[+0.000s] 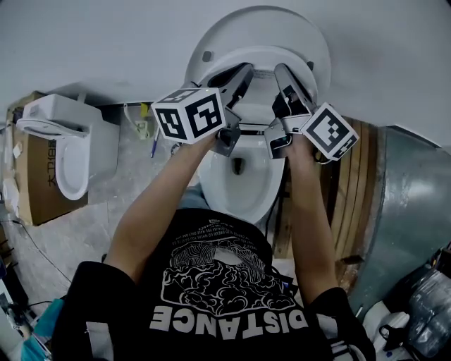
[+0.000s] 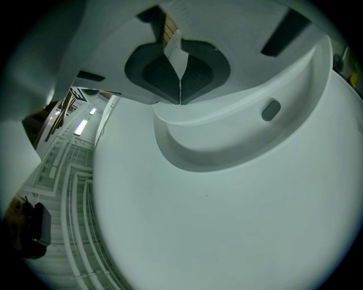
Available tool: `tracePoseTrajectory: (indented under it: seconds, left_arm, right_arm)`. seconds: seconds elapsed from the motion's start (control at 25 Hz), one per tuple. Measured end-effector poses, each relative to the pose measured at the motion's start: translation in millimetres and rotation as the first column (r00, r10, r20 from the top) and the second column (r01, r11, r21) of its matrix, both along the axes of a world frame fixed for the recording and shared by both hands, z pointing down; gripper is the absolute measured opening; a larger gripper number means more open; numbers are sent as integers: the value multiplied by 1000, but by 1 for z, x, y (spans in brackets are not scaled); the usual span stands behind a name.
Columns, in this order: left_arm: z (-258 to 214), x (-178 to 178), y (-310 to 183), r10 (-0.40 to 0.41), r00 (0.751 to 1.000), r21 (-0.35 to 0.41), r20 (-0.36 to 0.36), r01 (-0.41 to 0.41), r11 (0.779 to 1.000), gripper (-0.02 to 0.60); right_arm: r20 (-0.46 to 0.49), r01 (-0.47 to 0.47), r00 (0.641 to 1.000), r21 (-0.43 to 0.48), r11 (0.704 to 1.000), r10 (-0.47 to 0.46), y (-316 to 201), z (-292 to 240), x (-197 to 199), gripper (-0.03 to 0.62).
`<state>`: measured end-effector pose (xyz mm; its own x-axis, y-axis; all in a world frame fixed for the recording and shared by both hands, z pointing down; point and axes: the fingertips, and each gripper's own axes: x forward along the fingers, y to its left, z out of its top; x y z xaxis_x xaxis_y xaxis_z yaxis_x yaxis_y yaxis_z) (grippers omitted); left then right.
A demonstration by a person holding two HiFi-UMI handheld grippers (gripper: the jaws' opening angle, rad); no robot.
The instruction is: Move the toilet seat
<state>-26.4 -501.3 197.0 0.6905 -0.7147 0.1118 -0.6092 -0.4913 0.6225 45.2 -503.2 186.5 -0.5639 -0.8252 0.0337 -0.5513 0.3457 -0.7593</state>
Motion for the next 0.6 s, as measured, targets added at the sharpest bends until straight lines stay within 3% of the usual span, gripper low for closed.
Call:
tracePoseTrajectory:
  seconds: [0.6]
  left_arm:
    - [9,-4,-41,37,995,27,92,-39,999,18]
  right_arm:
    - [-84,-55,995,13,998,56,-41,8,-5,35]
